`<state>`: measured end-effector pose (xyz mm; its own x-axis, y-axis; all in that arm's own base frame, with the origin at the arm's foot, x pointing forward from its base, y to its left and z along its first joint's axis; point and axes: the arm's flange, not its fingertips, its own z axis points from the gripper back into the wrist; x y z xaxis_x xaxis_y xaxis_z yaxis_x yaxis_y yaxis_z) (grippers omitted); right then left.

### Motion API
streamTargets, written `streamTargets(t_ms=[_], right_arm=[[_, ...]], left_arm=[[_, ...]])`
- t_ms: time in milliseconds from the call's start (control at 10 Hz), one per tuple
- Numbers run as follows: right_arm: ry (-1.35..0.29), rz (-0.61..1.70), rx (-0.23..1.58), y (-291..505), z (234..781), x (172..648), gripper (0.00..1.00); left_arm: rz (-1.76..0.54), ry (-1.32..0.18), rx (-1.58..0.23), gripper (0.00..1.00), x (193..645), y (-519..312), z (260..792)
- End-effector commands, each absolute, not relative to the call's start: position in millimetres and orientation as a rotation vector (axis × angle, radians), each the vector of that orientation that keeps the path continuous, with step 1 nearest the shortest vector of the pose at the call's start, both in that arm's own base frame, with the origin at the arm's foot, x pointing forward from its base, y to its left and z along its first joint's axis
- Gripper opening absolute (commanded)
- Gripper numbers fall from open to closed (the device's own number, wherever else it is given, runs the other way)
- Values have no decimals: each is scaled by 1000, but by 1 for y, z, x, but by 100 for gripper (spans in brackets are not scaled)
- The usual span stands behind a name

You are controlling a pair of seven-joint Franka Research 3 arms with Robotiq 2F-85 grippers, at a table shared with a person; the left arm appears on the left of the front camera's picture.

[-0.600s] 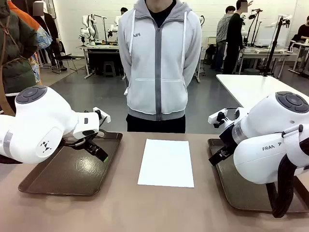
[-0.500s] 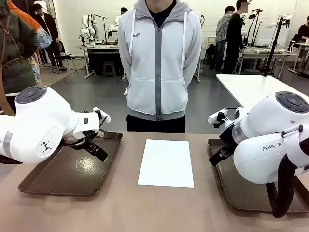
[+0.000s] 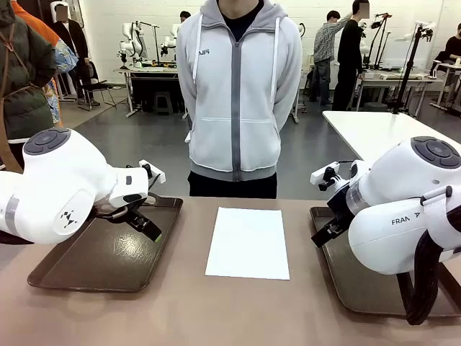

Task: Sort the A4 documents.
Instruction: Receive the A4 Paper.

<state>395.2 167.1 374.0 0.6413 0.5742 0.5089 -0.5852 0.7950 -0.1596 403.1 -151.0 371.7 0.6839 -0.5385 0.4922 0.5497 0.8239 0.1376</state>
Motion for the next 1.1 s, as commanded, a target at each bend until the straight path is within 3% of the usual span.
streamTargets(t_ms=[0, 1000], right_arm=[[-573, 661, 21, 167, 374, 395, 100], [-573, 661, 21, 167, 374, 395, 100]], left_arm=[[-608, -545, -22, 100, 403, -150, 372], [-608, -545, -22, 100, 403, -150, 372]])
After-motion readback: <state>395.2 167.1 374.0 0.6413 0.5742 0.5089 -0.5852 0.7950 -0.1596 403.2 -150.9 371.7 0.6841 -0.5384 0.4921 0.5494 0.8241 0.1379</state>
